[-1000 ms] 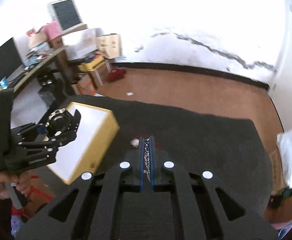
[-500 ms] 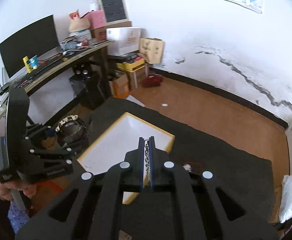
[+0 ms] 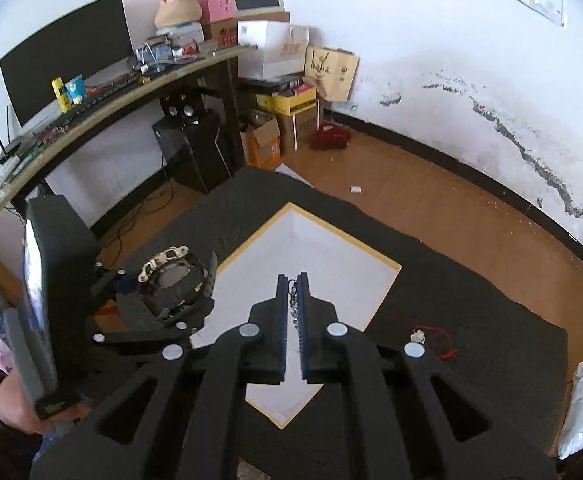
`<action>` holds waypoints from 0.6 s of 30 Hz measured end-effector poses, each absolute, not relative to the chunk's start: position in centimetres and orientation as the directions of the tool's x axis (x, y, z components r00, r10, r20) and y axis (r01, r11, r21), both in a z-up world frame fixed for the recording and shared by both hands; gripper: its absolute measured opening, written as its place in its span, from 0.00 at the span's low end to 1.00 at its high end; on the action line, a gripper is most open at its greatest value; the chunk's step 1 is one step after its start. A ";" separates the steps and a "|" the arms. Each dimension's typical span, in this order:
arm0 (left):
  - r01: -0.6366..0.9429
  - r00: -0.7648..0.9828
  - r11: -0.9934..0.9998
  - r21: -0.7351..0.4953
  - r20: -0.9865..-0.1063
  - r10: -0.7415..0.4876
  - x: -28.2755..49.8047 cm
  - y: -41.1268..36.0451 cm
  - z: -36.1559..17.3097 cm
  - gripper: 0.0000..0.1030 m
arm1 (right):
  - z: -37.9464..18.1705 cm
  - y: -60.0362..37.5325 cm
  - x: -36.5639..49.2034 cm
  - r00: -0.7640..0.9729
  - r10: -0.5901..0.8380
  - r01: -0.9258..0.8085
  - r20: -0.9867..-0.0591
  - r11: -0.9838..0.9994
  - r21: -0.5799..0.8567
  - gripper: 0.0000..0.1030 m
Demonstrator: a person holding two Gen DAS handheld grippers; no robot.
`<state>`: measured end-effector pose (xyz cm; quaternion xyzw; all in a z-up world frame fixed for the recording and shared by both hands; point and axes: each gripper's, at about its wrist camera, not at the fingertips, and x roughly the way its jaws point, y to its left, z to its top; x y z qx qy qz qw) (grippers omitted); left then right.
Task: Organize jewelry
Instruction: 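Carry the watch into the yellow box and open the left tool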
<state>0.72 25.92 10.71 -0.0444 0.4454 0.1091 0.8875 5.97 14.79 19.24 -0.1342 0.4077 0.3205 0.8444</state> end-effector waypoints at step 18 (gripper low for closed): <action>-0.296 0.479 0.955 0.029 -0.861 0.174 5.5 26.2 -0.3 0.60 | 13.8 15.1 9.5 0.431 0.375 -0.626 -0.821 0.779 0.027 0.05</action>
